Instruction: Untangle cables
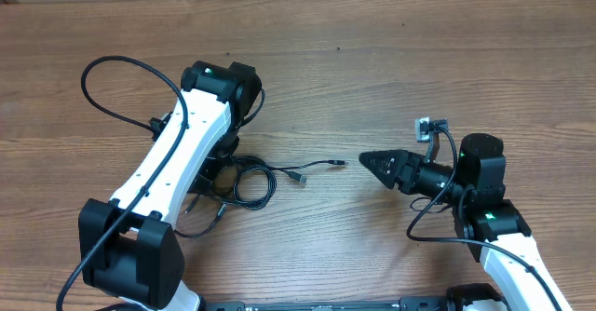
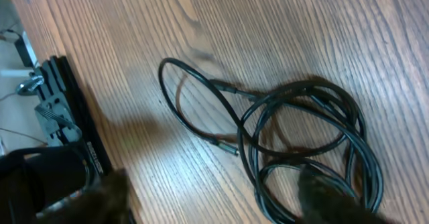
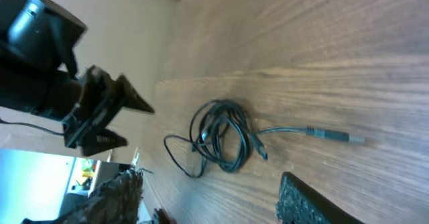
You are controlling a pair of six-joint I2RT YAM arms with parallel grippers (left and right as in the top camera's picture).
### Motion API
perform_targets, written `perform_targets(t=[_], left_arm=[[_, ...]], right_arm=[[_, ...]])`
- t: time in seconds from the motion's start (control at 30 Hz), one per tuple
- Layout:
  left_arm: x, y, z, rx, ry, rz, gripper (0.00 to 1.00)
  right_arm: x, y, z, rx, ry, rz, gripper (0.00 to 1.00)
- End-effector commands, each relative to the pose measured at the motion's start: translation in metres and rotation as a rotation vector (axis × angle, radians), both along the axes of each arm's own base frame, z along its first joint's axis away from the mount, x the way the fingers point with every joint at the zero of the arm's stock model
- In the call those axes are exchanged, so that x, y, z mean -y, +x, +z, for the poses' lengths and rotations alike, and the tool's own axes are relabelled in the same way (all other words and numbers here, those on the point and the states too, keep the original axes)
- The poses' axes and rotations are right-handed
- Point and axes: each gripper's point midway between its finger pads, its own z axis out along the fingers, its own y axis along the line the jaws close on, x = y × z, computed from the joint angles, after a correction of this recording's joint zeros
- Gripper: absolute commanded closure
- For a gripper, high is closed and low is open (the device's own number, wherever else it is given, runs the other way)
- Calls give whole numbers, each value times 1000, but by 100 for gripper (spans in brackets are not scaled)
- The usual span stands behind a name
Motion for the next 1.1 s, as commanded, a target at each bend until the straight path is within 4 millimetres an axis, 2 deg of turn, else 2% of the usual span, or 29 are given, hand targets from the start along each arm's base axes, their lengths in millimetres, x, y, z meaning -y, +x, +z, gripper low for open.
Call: perform_targets(t=[0.0,0.07,0.13,0.27,0.4,0.47,0.57,0.7,0.87,1.07], left_arm=[[2,2,9,37,-23,11,5],[3,1,9,35,-26,12,0],[6,0,7,29,-45,18,0],[17,-2,4,18,-109,34,8],[22,0,2,26,-126,29,0],[25,1,1,29,-130,16,0],[34,10,-1,35,-158,-111,0],[54,31,-6,53,-204,-375,0],[74,43,-16,24,-209,-617,0],[75,46,-34,-86,-166,-782,0]], right_arm=[[-1,-1,2,50,-38,32,36],[-1,-4,-2,39,-50,38,35],[-1,-6,-5,36,-61,47,35],[1,-8,-12,10,-77,38,35],[1,-9,-13,18,-87,47,34],[1,-9,-13,15,-87,47,34],[2,-10,-14,11,-88,47,31],[2,-11,-16,18,-98,56,30],[2,-12,-16,12,-98,56,30],[2,-12,-17,10,-99,56,30]])
